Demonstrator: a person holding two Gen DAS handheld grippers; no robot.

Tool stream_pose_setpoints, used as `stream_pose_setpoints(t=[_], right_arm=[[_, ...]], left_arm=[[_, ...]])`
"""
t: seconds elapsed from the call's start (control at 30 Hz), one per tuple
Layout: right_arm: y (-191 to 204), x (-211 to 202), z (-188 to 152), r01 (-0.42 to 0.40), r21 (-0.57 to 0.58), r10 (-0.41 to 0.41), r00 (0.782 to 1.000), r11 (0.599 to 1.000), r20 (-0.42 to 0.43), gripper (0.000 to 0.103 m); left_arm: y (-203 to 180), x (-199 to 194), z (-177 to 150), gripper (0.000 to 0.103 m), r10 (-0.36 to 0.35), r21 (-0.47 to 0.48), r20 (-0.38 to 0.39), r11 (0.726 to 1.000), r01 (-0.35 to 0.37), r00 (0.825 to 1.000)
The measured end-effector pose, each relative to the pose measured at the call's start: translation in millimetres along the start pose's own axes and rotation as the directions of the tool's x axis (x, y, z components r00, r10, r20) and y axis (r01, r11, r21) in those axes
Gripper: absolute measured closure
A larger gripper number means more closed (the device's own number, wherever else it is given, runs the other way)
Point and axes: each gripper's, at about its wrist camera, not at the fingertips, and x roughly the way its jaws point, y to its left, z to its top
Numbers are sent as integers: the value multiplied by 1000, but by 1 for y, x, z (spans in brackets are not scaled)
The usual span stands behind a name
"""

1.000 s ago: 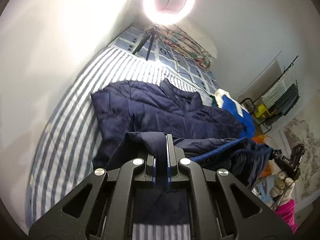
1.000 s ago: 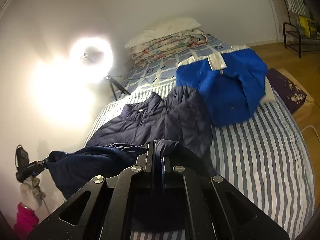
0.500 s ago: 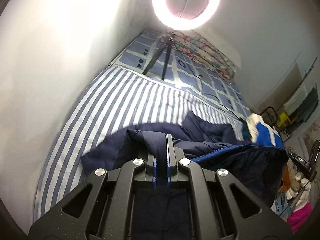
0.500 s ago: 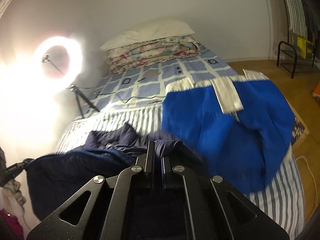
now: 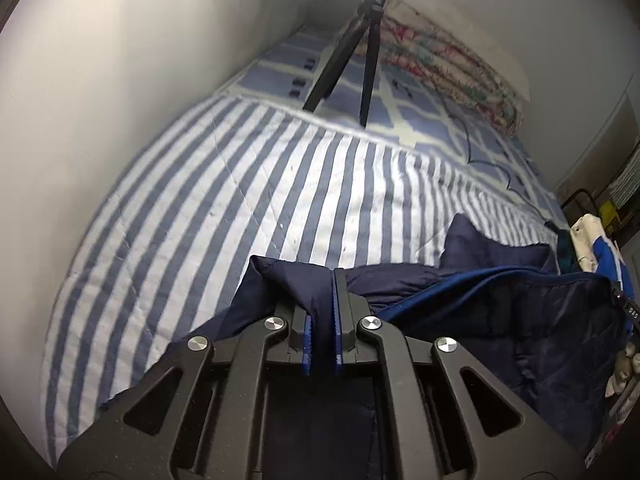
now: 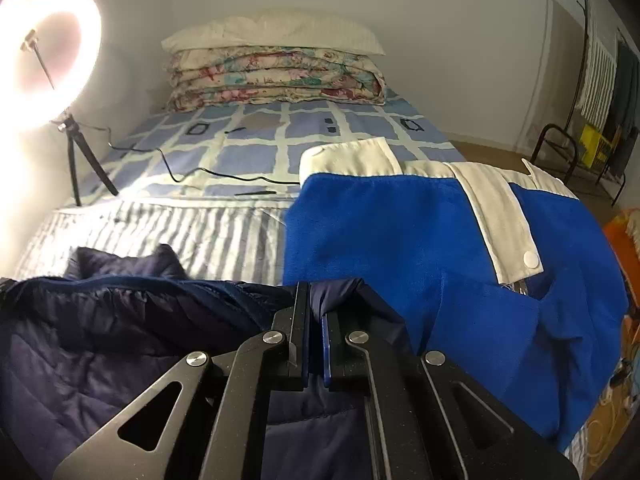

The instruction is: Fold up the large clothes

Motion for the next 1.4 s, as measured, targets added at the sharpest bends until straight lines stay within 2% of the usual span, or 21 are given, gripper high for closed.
stream_pose_setpoints(t=[0.1,0.2,0.3,0.37,0.5,0.57,0.67,0.7,0.73,0.77,0.8,0.87,0.97,1.03,1.1,1.17,1.23,1.27,1.33,1.37,1.4], right_arm=[[0,-4,1,-23,-11,23,1000,1000,-13,99],[-6,-15,5,-60,-4,60,998,998,-18,99],[-13,-31,5,-88,9,88,996,996,-18,97],[-15,-33,5,-80,2,80,996,997,-24,97],[-30,-28,9,-140,118,149,987,983,-64,95],[-39,-31,11,-190,179,203,977,965,-58,93],[-45,-40,14,-227,190,240,970,955,-48,87],[-47,-44,13,-244,197,256,966,950,-36,86],[-52,-47,13,-274,219,284,959,936,-17,78],[-59,-50,14,-300,250,309,951,921,3,64],[-65,-52,14,-314,276,321,947,908,21,60],[-75,-61,14,-331,310,323,943,891,78,59],[-55,-71,7,-331,172,325,944,928,63,59],[-31,-68,-4,-328,53,327,945,943,19,59],[-10,-57,-17,-283,-50,283,959,958,-16,59],[6,-32,-26,-204,-119,200,979,972,-45,60],[7,-10,-29,-88,-139,80,995,986,-61,62],[4,-4,-28,-72,-121,65,996,990,-59,62],[-1,-10,-24,-85,-80,81,996,993,-48,62],[-3,-16,-23,-92,-73,89,995,993,-41,62],[-5,-28,-23,-109,-72,107,994,991,-32,62]], left_arm=[[4,-4,4,90,-21,-19,-21,1000,21,1000],[9,-16,16,80,-66,-64,-53,996,62,996],[12,-38,27,60,-99,-76,-22,992,97,995],[14,-55,35,33,-93,-68,16,993,94,996],[20,-79,41,33,-57,-63,76,996,62,995],[15,-86,35,33,-47,-16,91,999,49,995],[-5,-93,10,33,-86,91,93,993,78,992],[-12,-92,3,33,-71,132,93,990,58,993],[-21,-87,-6,33,-40,186,92,982,22,995],[-28,-80,-13,33,-13,231,88,973,-8,996],[-32,-68,-20,33,25,263,76,964,-44,997],[-31,-49,-26,34,84,256,62,962,-97,995],[-19,-20,-29,34,194,227,47,953,-200,980],[-9,-4,-29,34,214,199,35,956,-216,976],[-6,6,-29,34,227,192,39,954,-230,973],[-5,14,-26,32,244,195,29,950,-245,969],[-8,13,-24,32,267,202,27,942,-267,963],[-13,10,-23,33,290,223,35,931,-290,956],[-26,-3,-23,34,337,280,89,895,-348,937],[-34,-15,-25,34,323,300,118,890,-344,939],[-43,-33,-29,34,273,305,137,903,-303,952]])
